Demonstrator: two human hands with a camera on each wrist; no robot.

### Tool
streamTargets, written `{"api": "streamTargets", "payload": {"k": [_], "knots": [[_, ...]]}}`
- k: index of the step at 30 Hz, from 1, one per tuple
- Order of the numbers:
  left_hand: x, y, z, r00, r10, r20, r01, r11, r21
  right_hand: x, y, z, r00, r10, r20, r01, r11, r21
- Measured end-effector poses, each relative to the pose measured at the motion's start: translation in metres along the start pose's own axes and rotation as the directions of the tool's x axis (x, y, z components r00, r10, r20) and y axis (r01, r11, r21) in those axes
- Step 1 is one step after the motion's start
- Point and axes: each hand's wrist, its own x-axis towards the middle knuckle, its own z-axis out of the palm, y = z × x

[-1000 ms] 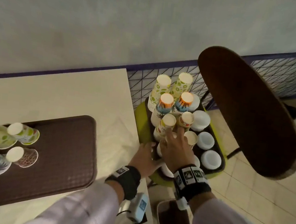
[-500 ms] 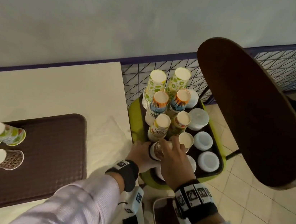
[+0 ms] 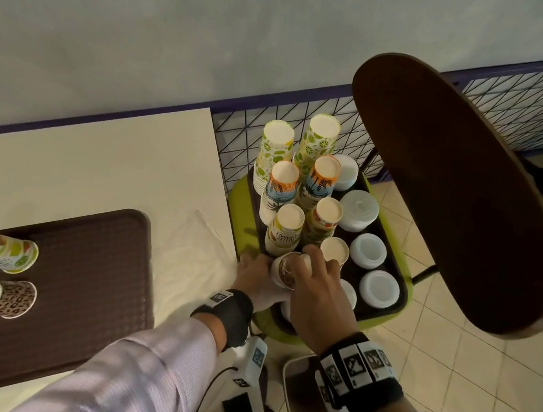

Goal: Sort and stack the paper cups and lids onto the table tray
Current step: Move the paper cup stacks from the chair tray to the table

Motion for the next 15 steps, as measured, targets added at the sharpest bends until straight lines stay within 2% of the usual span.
{"api": "streamTargets", "payload": {"k": [4,9,11,13,14,15], "knots": [[0.003,-0.011,0.007,1.000,0.022,-0.019,-0.025,0.988,-0.152,-0.002,-0.004,-0.010,0.996,-0.038,-0.081,0.039,0.999,0.007],[-0.026,-0.002,-0.007,0.986,0.137,-0.094,-0.163,0.899,-0.407,-0.002,-0.014,-0.024,0.985,-0.067,-0.162,0.081,0.993,0.084],[-0.035,0.000,-0.012,0.975,0.194,-0.109,-0.222,0.862,-0.456,0.001,-0.020,-0.027,0.982,-0.084,-0.170,0.103,0.989,0.106],[-0.038,0.003,-0.019,0.977,0.199,-0.075,-0.209,0.835,-0.509,0.003,-0.027,-0.028,0.981,-0.090,-0.171,0.113,0.985,0.128],[-0.035,0.003,-0.021,0.963,0.240,-0.119,-0.268,0.842,-0.468,0.004,-0.030,-0.028,0.981,-0.091,-0.172,0.115,0.983,0.141],[-0.037,0.008,-0.025,0.964,0.232,-0.133,-0.267,0.838,-0.476,0.005,-0.033,-0.027,0.981,-0.093,-0.173,0.120,0.981,0.154]]}}
